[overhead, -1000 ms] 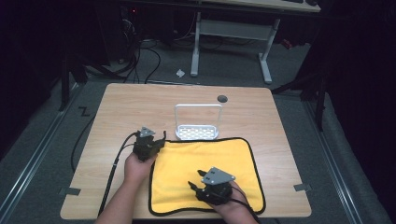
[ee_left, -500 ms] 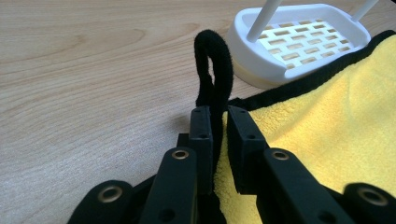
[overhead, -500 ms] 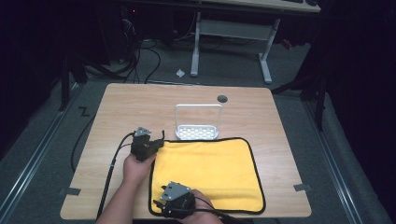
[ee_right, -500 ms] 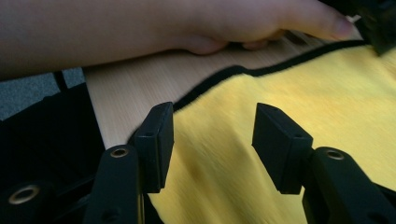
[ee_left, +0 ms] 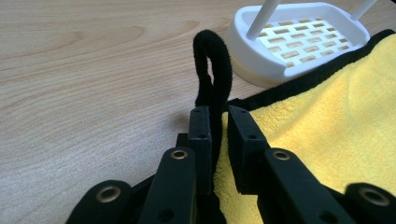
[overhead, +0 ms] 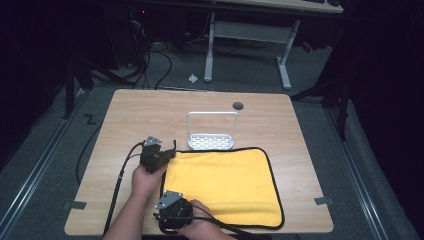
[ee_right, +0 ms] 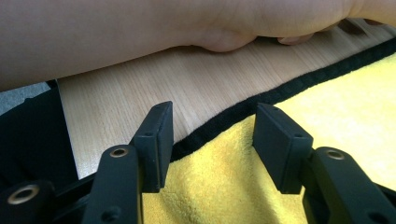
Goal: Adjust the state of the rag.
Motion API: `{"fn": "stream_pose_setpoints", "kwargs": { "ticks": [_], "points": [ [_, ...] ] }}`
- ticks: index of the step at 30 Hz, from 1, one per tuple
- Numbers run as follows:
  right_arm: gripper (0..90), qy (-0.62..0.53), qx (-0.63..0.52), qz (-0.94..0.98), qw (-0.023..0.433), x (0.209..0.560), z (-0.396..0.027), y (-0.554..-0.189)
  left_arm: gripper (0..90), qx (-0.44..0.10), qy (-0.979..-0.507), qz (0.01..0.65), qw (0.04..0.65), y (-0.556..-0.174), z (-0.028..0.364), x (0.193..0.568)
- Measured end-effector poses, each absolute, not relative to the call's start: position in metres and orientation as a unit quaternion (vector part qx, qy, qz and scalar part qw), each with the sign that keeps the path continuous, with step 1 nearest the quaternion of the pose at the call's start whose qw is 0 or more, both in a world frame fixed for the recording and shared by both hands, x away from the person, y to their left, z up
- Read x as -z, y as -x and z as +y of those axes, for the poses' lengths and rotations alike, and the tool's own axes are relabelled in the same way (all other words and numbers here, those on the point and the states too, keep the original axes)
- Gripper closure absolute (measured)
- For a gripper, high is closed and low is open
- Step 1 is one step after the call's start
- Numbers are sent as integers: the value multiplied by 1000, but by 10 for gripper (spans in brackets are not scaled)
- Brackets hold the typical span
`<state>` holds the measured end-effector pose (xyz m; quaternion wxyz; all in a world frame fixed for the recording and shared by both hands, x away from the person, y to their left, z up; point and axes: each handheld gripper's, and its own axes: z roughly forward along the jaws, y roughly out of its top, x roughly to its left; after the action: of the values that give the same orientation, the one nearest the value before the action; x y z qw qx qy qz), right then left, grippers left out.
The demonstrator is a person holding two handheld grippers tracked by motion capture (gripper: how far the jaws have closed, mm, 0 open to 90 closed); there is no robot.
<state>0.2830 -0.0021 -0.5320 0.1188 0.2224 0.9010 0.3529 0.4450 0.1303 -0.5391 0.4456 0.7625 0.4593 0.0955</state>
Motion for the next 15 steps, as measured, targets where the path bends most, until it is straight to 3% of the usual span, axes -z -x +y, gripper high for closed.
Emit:
{"fn": "stream_pose_setpoints", "kwargs": {
  "ticks": [6,15],
  "points": [
    [781,-220,-343,902,141,530,-4,-283,802,-95,-761,460,447,-445,131,539],
    [829,-212,-375,886,172,513,-15,-277,820,-90,-755,460,459,-444,133,539]
  ]
}}
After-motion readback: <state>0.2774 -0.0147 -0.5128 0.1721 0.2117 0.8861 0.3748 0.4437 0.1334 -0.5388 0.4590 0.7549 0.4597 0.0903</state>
